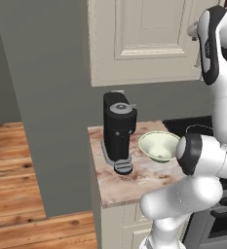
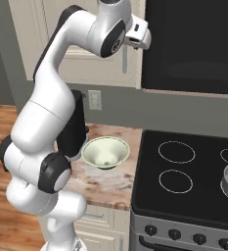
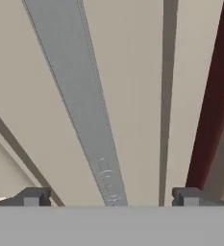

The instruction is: Open the cabinet and move the ladle to the pot. Then close the cabinet.

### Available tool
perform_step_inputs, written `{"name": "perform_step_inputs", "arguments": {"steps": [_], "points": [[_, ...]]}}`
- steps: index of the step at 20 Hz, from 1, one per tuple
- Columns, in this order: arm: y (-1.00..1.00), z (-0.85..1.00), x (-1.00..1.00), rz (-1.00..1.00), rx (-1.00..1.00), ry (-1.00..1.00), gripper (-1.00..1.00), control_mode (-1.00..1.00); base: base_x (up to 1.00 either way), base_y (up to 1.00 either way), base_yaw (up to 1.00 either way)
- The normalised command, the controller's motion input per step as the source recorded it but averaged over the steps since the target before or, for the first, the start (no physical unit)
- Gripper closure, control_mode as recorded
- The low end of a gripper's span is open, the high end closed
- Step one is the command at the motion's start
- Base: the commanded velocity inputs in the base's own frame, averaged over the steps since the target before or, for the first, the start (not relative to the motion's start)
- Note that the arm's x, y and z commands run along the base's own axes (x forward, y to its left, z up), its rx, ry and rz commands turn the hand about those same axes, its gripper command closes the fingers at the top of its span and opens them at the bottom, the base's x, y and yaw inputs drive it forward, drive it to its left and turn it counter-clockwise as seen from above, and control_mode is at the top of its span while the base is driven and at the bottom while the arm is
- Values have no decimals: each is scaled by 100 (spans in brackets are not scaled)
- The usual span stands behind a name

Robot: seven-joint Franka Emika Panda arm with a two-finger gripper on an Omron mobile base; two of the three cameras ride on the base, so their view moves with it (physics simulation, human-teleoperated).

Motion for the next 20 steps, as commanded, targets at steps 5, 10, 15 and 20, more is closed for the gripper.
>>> {"name": "perform_step_inputs", "arguments": {"steps": [5, 10, 15, 20], "points": [[0, -32, 27, 0, 0, -32, -100, -100, 0, 0, 0], [9, -50, 47, 0, 0, -14, 100, -100, 0, 0, 0], [6, -28, 61, 0, 0, 0, 100, -100, 0, 0, 0], [3, -32, 74, 0, 0, 4, 100, -100, 0, 0, 0]]}}
